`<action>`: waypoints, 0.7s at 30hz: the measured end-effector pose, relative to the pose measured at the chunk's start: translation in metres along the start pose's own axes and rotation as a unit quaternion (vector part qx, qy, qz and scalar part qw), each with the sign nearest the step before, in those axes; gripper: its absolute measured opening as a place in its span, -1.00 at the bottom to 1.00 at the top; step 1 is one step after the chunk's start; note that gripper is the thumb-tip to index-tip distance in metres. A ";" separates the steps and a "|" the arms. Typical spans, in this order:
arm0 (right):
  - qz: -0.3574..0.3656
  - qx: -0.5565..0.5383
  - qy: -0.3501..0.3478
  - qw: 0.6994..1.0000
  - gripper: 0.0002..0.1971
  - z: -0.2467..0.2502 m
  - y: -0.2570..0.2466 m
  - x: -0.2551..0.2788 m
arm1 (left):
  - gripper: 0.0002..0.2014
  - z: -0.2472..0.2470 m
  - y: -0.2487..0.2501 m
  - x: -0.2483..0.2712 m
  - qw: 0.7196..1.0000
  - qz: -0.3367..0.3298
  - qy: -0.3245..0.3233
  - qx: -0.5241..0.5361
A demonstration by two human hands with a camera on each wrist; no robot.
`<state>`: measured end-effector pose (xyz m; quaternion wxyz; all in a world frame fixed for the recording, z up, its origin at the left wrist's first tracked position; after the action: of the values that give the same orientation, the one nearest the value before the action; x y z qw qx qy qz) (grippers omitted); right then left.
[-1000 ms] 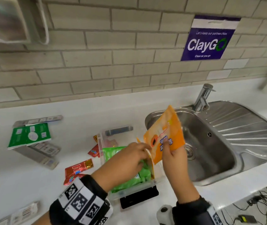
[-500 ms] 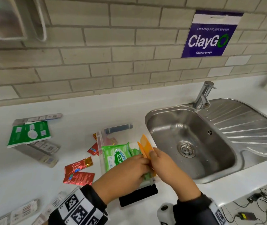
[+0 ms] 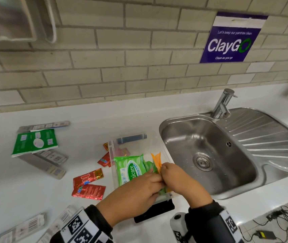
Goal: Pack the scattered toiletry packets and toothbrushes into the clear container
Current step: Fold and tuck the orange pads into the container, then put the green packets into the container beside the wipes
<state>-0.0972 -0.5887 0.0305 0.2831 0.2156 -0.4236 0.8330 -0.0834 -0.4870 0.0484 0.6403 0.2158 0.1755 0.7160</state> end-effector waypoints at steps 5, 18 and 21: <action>0.005 -0.002 0.022 1.000 -0.58 0.007 -0.009 0.012 | -0.59 -0.002 0.000 0.001 0.999 -0.034 -0.025 -0.023; 0.332 -0.237 0.171 0.897 -0.85 -0.008 -0.156 0.039 | -0.72 0.092 -0.103 0.138 0.962 0.102 0.242 0.079; 0.346 -0.216 0.114 0.906 -0.87 -0.059 -0.205 0.006 | -0.67 0.102 -0.145 0.199 0.934 0.170 0.295 0.112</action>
<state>0.0252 -0.4398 0.1215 0.0628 -0.1072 -0.6064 0.7854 0.0762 -0.2750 0.0752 0.4004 0.0917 0.3964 0.8211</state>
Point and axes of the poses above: each hand's wrist, its own x-axis away from the middle knuckle, its own z-axis out of the back of the hand, y = z × x, the point moved 6 cm from there along -x, towards the middle knuckle, and after that the axes turned 12 degrees about -y, right-handed, at the moved point
